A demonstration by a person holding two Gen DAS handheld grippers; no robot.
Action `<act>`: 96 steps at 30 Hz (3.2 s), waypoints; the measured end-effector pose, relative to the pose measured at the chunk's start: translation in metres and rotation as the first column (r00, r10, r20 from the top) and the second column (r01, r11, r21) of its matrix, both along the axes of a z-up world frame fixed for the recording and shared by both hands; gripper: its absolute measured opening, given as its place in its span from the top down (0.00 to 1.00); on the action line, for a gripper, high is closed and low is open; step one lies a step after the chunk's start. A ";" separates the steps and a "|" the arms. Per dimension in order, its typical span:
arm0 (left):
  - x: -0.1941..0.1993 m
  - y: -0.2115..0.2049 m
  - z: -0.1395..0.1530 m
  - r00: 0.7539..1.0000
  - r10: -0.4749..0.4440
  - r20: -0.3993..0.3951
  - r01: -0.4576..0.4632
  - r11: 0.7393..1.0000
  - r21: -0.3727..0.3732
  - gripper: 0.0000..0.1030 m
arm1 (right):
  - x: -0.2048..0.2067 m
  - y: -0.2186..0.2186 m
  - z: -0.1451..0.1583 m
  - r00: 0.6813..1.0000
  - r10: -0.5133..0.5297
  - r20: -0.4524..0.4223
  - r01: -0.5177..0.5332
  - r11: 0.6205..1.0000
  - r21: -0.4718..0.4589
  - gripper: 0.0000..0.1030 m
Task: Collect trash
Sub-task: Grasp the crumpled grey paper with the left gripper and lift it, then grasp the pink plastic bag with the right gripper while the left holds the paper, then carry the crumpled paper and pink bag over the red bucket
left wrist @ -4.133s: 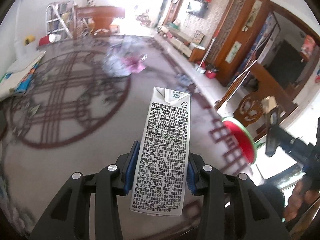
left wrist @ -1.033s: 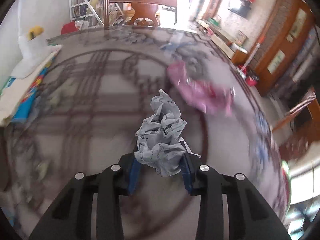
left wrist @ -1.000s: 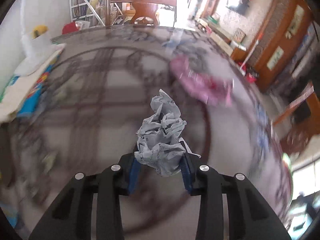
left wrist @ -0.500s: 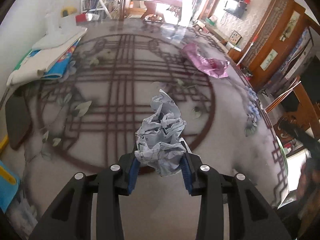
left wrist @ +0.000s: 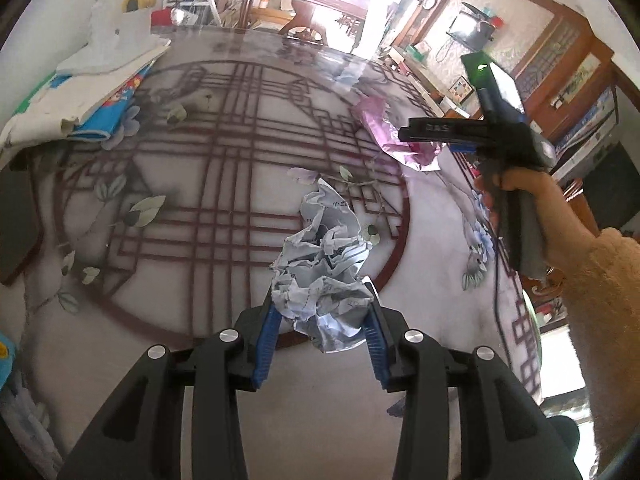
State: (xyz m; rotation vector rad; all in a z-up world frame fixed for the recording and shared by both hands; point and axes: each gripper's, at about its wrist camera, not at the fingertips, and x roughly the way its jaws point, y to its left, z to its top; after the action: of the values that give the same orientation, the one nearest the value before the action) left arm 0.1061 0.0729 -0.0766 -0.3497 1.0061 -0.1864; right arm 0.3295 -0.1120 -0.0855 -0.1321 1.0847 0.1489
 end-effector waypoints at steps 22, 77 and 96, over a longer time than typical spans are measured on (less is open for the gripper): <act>0.003 0.003 -0.006 1.000 0.011 -0.025 -0.011 1.000 -0.019 0.63 | -0.122 0.000 0.011 0.992 0.108 -0.066 -0.093 0.976 0.197 0.66; -0.016 -0.023 0.014 0.993 -0.037 0.115 0.020 0.989 0.147 0.63 | -0.284 -0.066 0.061 0.988 -0.013 0.154 -0.046 0.926 0.375 0.73; -0.066 -0.150 0.054 0.974 -0.145 0.173 0.142 0.989 0.033 0.63 | -0.357 -0.194 0.078 0.937 -0.297 0.184 0.149 0.815 0.560 0.73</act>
State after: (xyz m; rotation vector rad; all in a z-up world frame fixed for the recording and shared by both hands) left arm 0.0397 -0.0775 -0.0222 -0.2375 0.8592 -0.3318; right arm -0.0276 -0.3058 -0.0074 0.4782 0.7466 0.2113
